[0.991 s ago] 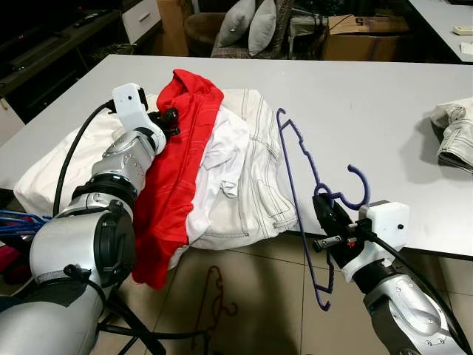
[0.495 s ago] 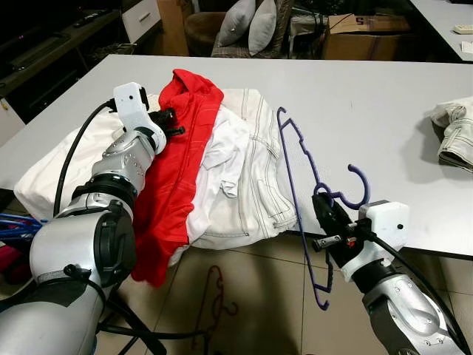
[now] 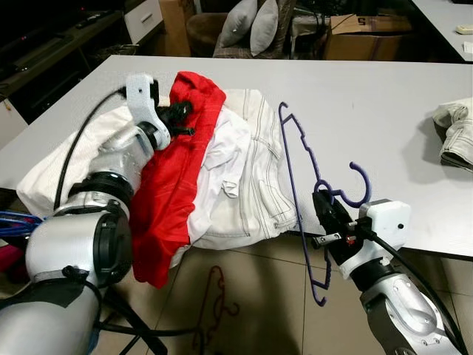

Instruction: Hang hanger

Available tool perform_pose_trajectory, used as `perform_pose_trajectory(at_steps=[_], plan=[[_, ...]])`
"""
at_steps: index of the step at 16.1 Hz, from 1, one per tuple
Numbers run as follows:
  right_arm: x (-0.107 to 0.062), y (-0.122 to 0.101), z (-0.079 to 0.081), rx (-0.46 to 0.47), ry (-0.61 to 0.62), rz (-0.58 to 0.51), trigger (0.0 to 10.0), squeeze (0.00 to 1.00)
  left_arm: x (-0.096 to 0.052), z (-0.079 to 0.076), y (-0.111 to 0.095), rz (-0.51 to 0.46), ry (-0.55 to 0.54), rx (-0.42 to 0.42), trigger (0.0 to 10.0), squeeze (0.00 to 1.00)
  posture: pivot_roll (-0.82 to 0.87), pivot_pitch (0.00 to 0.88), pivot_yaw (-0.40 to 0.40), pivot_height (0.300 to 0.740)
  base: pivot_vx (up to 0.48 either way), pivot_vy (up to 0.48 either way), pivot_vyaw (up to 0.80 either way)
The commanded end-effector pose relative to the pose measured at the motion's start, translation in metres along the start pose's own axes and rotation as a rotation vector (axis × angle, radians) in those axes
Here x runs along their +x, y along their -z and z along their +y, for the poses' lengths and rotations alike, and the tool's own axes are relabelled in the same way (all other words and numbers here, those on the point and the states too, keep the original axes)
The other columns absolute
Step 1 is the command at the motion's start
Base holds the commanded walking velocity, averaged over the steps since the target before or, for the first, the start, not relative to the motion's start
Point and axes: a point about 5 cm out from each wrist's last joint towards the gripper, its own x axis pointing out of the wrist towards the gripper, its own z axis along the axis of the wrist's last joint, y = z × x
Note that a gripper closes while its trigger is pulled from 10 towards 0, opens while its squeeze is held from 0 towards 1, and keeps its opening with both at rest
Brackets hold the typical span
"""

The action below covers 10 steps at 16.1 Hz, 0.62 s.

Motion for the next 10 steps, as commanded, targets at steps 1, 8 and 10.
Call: perform_pose_trajectory(at_steps=[1,8,10], plan=[[0.003,-0.003,0.001,-0.002,-0.009,-0.026,10.0,0.00,-0.004,0.003,-0.011,-0.015,0.053,0.072,0.0,0.00,-0.06,0.000,0.125,0.740,0.000,0.000,0.00],[0.014,-0.004,0.001,0.009,-0.043,-0.047,10.0,0.00,-0.055,0.023,-0.007,0.183,0.326,0.424,0.0,0.00,-0.01,0.000,0.085,0.740,0.000,0.000,0.00],[0.017,-0.003,0.003,0.017,-0.054,-0.046,10.0,0.00,-0.067,0.036,0.013,0.275,0.237,0.469,0.0,0.00,0.01,0.000,0.074,0.740,0.000,0.000,0.00]])
